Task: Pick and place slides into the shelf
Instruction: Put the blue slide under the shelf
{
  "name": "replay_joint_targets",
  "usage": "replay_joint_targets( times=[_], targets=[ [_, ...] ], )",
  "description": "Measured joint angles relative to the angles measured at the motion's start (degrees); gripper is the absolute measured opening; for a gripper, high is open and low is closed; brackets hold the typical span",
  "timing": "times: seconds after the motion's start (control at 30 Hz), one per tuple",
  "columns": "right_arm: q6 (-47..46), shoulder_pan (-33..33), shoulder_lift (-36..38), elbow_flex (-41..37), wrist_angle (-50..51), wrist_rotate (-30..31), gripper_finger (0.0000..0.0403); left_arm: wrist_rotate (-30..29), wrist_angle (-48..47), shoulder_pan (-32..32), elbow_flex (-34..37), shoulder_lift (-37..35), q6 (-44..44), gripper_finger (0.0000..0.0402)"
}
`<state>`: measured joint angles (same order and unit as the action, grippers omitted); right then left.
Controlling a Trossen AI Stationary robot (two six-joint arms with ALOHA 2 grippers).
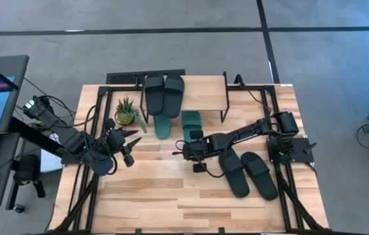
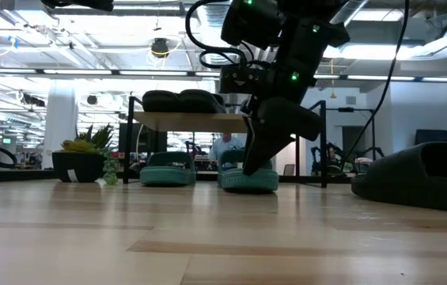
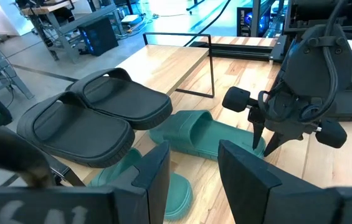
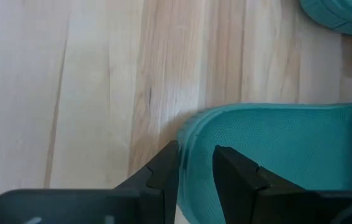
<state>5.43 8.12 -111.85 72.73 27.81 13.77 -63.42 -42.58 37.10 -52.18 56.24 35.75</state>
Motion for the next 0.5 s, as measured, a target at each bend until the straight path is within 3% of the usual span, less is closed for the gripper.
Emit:
replay_joint_targets(
  times=[0.5],
  targets=[
    [0.6, -1.2, 0.0, 0.0, 0.5, -2.6, 0.0088, 0.0, 0.0, 0.0, 0.0, 0.0, 0.0, 0.0125]
  ],
)
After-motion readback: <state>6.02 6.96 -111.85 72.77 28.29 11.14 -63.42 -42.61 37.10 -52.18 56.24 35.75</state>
